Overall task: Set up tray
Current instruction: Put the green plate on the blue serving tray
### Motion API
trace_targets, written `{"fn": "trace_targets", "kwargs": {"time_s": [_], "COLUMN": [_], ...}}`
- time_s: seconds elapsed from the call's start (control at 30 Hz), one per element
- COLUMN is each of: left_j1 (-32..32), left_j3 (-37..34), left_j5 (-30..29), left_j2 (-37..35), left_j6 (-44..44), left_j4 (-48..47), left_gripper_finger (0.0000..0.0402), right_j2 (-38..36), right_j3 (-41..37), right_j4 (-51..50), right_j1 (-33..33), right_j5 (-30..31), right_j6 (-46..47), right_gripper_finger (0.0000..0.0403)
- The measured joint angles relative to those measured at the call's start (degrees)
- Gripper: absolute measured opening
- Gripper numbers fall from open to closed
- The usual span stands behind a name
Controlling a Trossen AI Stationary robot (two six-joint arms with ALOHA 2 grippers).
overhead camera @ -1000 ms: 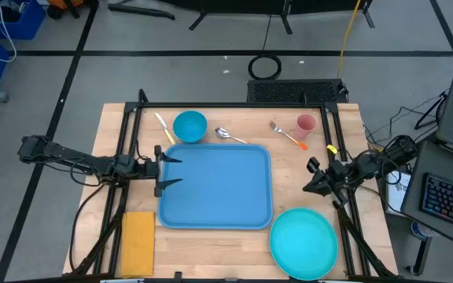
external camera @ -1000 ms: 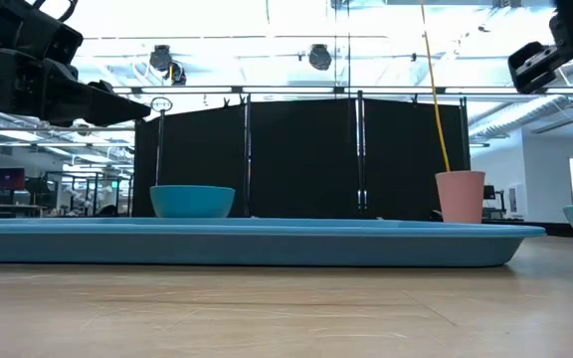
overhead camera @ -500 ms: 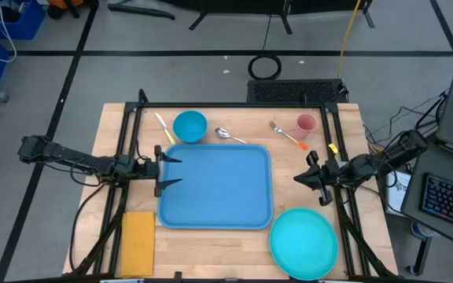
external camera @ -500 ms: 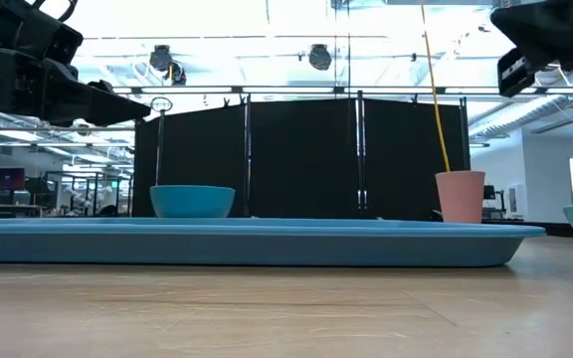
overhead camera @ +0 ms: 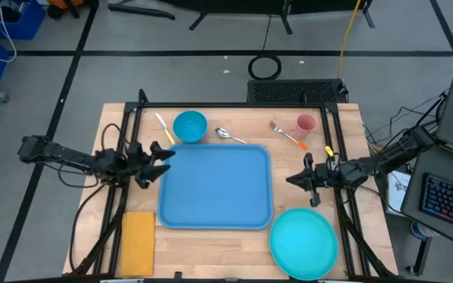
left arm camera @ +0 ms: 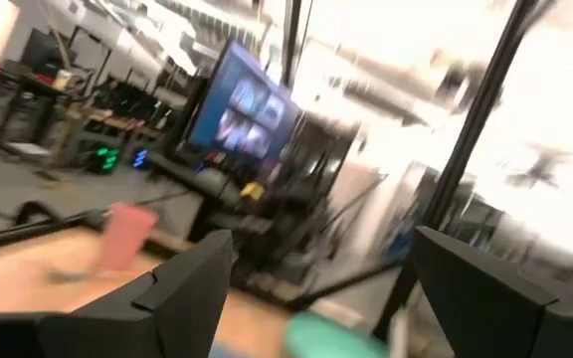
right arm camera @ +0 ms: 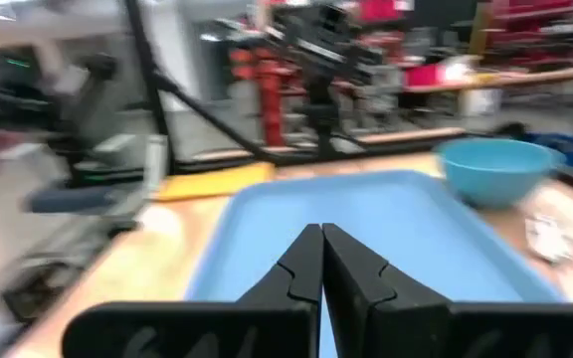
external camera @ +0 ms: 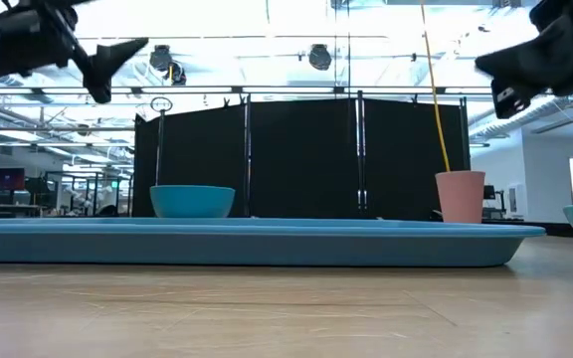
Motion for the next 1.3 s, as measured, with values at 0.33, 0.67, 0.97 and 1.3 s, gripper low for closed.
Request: {"fn": "trace_targets", "kwargs": {"time_s": [0.33, 0.67, 0.97, 1.3], "left_j1": [0.0, 0.0, 0.2, 0.2], "left_j3": [0.0, 0.0, 0.0, 0.0], "left_j5": [0.0, 2.0, -5.9, -15.8], "left_j2": [0.0, 0.0, 0.0, 0.0], "left_j6": [-2.5, -4.2, -1.2, -4.6], "left_j4": [1.5, 1.0, -11.3, -15.4], "left_gripper_finger": [0.031, 0.031, 0.031, 0.031], "right_j2": [6.4, 16.4, 24.8, 35.1], "right_j3": [0.0, 0.0, 0.4, 14.3], "right_j4": [0.0, 3.9, 16.8, 6.6], "right_j1": [-1.0, 5.4, 9.2, 16.0], "right_j5": [1.9, 0.8, 3.8, 14.1], "right_j6": [8.6, 11.1, 0.7, -5.5], "right_gripper_finger": [0.0, 0.0, 0.0, 0.0]}}
